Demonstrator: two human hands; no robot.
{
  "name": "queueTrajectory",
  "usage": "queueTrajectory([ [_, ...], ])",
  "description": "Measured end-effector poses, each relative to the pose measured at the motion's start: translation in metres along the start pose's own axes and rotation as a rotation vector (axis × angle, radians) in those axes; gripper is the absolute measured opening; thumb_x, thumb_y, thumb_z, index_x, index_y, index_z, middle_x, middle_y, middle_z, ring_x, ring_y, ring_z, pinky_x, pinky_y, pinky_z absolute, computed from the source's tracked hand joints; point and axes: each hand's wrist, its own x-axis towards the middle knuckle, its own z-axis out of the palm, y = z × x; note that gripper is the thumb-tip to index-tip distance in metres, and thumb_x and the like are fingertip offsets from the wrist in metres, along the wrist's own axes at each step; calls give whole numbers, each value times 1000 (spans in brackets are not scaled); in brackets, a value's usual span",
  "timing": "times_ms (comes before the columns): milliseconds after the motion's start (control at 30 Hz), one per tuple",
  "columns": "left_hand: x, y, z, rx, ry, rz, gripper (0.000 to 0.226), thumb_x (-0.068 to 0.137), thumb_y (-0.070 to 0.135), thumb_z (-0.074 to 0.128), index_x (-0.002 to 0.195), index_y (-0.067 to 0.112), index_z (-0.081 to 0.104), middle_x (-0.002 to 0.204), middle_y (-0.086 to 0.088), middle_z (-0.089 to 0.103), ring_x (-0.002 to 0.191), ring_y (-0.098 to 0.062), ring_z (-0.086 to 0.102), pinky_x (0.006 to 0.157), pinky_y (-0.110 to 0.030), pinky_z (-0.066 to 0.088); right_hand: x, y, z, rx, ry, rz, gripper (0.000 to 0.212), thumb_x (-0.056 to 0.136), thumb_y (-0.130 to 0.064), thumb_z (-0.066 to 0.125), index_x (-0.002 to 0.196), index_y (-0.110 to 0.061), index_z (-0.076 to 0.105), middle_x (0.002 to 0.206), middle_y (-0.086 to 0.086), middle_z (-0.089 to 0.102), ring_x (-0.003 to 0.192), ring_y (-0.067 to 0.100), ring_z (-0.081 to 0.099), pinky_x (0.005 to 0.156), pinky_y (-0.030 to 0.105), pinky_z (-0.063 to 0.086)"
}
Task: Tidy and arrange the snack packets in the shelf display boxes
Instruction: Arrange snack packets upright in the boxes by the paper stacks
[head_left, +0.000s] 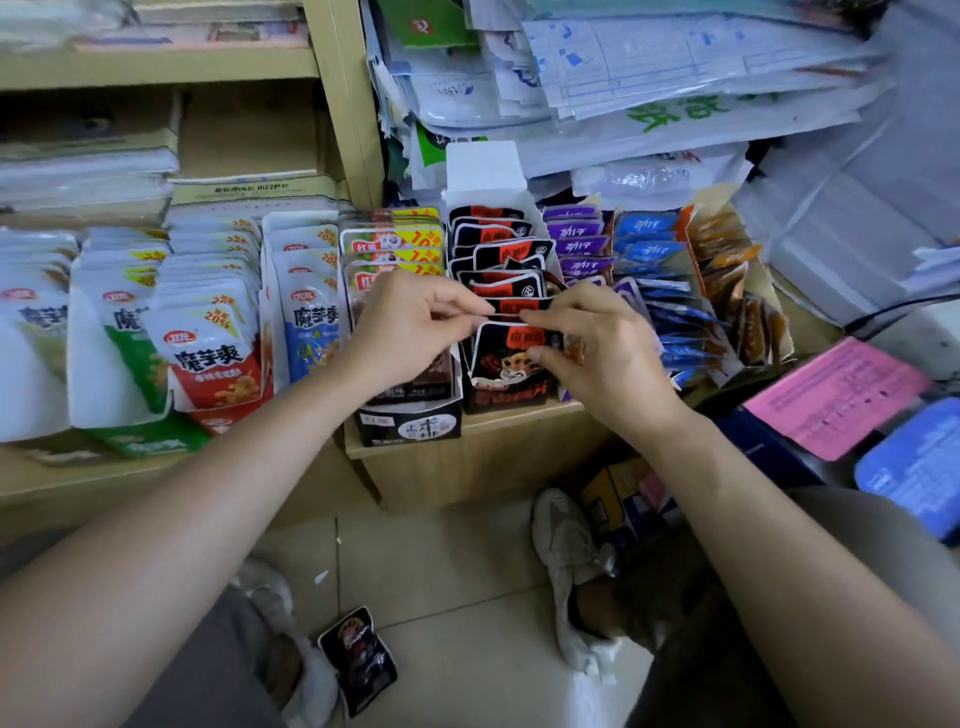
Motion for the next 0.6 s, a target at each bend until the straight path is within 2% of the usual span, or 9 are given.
queueTrajectory([
  [100,-8,-5,-10,-38,-74,-36,23,91,13,74,109,27,74,96,14,75,89,2,72,85,-17,56,-5,-2,4,-48,3,1,40,83,-16,81,122,-14,73,104,2,64,98,24,57,85,41,53],
  [200,-41,-1,-20,-64,14,-28,30,92,15,73,119,27,72,106,10,76,91,-8,72,84,-28,59,-15,-15,4,-109,176,13,37,84,-17,80,119,-11,73,104,6,63,96,25,54,86,34,47],
  [267,-72,4,-27,-30,86,-3,31,90,13,75,118,26,72,102,10,76,86,-11,72,78,-26,59,-25,-33,4,-55,307,-8,27,86,-15,77,112,-7,74,98,8,63,92,24,56,83,31,45],
  [333,-107,3,-29,-2,88,7,28,89,12,76,115,23,74,96,10,76,80,-12,71,71,-22,57,-41,-55,13,72,308,-49,17,88,-12,75,103,-5,75,92,6,62,86,19,57,78,26,46],
  [400,-144,-12,-24,5,44,-60,27,88,12,77,112,25,75,92,15,75,77,-10,71,69,-17,54,-62,-73,32,206,152,-31,12,86,-10,75,98,-8,75,88,-1,61,79,11,57,72,21,48],
  [467,-182,-40,-12,41,-25,-166,25,87,12,78,108,26,77,88,21,73,75,-1,69,69,-10,50,-84,-84,60,271,-81,45,13,83,-13,76,96,-14,76,86,-4,64,74,11,60,68,26,53],
  [533,-220,-79,6,109,-155,-302,25,88,14,78,110,26,76,88,23,70,76,10,66,70,-6,48,-103,-87,95,257,-377,129,13,84,-19,74,96,-19,75,88,-6,69,77,15,65,70,31,56],
  [600,-255,-121,25,127,-300,-501,25,89,17,77,114,23,75,95,13,74,79,8,66,74,-9,51,-119,-85,134,208,-708,195,10,86,-19,67,93,-18,74,89,-1,72,82,20,67,74,32,54],
])
